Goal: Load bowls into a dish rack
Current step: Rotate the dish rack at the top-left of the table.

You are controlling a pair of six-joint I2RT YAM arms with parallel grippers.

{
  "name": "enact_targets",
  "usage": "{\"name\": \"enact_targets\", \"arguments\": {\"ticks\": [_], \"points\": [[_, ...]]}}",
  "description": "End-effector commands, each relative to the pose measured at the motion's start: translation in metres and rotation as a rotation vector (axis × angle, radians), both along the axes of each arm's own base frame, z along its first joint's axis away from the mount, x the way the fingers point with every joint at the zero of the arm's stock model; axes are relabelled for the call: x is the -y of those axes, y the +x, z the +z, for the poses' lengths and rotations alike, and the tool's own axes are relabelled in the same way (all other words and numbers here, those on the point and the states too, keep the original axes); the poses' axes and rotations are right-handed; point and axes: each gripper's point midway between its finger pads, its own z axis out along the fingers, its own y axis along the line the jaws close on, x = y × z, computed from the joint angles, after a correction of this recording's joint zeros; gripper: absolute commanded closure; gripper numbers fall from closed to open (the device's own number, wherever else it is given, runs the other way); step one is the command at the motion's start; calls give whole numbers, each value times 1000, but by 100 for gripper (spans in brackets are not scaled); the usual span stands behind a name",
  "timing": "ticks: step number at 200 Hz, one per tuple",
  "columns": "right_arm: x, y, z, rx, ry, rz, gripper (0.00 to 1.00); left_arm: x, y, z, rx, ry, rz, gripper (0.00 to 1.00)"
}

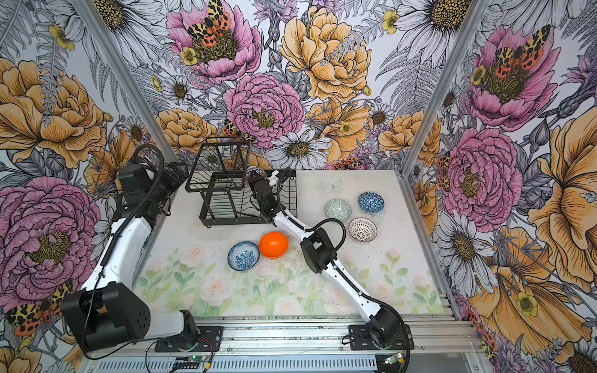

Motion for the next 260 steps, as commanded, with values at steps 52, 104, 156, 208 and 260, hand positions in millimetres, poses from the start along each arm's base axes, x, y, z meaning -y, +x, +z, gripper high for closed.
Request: {"name": "enact_targets", "arguments": {"ticks": [52,104,156,208,260], "points": [[-9,-4,5,-6,0,74,100,12,39,3,30,-77,-91,1],[-10,-4,18,11,6,113,100,44,47,-10,10,-84,-153,1],[-13,-6,17,-7,9,135,100,62,43,-12,2,-85,-186,1],[-14,-8,20,-15,40,134,100,86,34,-13,-3,-100,-230,1],[-9,-6,28,33,82,116,100,99,25,-6,9,-106,-252,1]]}}
